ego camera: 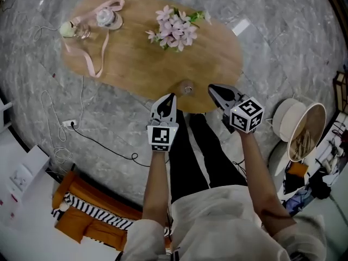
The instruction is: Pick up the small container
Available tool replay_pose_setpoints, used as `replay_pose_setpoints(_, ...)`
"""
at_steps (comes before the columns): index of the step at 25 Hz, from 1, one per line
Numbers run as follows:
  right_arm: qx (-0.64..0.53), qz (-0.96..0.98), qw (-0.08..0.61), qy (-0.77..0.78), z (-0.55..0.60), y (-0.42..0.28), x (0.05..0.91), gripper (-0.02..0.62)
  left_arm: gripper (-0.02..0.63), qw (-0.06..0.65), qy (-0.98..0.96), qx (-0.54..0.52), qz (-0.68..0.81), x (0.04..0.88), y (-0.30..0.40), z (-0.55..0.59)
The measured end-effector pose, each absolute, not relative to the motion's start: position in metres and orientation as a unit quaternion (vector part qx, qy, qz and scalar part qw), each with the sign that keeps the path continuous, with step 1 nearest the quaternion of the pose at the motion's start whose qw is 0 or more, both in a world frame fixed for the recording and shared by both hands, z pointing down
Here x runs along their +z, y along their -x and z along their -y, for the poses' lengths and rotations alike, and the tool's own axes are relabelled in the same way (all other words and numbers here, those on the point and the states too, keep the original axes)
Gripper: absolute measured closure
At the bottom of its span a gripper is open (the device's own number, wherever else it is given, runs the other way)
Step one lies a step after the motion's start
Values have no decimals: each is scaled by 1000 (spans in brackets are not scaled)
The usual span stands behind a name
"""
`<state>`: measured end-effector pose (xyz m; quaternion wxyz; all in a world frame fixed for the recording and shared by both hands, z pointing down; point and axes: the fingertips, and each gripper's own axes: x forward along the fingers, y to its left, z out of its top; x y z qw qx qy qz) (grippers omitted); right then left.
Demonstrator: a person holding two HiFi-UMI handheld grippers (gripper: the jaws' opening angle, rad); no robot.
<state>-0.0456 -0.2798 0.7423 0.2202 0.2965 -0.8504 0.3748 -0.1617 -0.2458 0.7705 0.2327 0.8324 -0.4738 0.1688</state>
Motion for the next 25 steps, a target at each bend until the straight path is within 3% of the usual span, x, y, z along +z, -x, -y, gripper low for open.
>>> replay_pose_setpoints(12,362,847,299,-248,271,39,842,528,576,175,-878,211,392,889,135,210)
replay_pose_setpoints(16,362,850,307,-230,267,44,866,528,519,176,-872,222,399,910,134,208)
replay_pose_setpoints(25,359,847,328,-216,261,48,880,528,299,162,-885,257,352,933,101,210)
